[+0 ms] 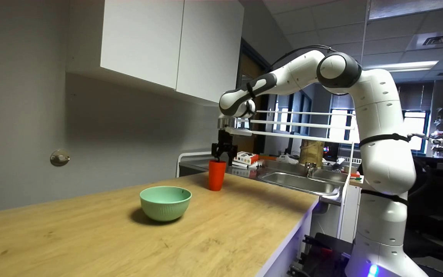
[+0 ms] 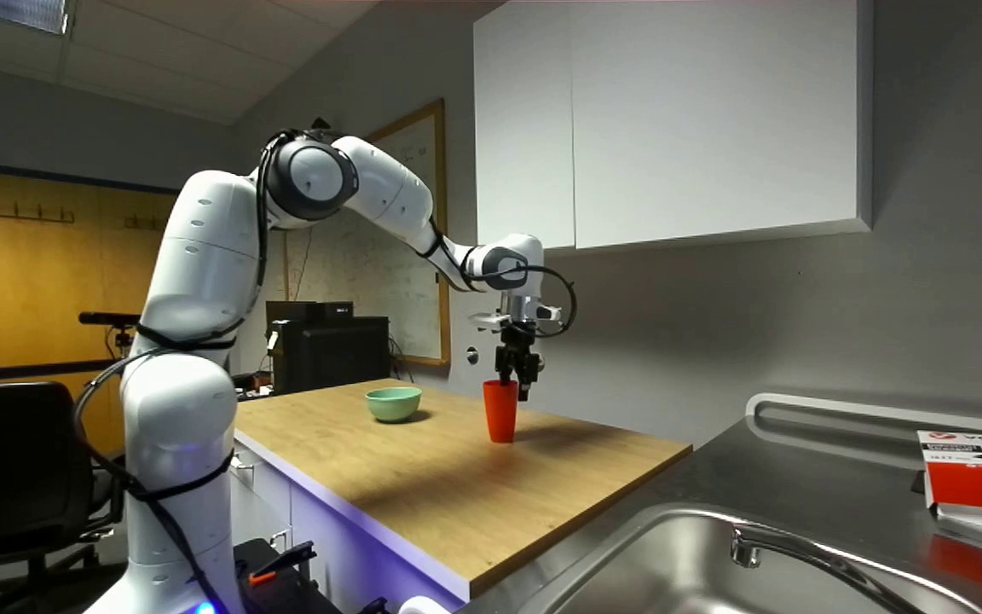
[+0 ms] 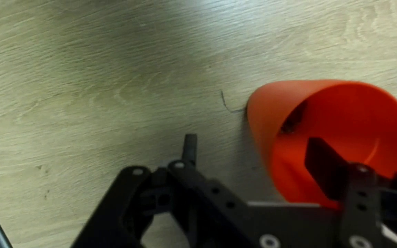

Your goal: Pour the things in the cup into the bowl

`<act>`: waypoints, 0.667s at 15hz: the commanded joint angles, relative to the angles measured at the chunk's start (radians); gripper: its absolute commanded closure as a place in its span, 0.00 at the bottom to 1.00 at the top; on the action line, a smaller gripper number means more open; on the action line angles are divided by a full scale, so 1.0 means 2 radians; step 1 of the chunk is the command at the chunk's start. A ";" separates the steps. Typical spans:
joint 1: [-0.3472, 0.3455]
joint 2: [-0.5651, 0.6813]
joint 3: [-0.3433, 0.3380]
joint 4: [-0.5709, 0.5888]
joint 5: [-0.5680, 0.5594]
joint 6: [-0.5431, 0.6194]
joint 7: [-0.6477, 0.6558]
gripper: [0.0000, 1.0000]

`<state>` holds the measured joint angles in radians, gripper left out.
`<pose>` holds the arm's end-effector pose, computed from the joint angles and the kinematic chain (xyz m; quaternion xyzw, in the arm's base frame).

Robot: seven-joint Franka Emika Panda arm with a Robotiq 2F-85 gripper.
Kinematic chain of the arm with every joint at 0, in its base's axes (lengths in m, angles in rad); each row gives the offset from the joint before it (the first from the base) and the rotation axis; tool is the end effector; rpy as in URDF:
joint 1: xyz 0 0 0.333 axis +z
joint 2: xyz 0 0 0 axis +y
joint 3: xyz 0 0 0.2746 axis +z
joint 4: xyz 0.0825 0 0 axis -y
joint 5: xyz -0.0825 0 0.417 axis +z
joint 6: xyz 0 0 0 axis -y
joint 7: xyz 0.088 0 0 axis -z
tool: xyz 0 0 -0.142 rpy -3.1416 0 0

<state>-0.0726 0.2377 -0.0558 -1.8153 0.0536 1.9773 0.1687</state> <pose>0.6252 -0.0748 0.3122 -0.9864 0.1587 0.0379 0.0168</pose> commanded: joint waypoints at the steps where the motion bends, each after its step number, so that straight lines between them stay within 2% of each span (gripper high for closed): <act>1: -0.004 0.009 -0.005 0.012 0.014 -0.004 -0.009 0.48; 7: -0.005 0.011 -0.005 0.014 0.014 -0.007 -0.010 0.95; 8: -0.005 0.010 -0.004 0.015 0.016 -0.008 -0.011 0.99; 10: -0.002 0.008 -0.003 0.019 0.018 -0.012 -0.010 1.00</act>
<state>-0.0795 0.2511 -0.0639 -1.8119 0.0660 1.9772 0.1660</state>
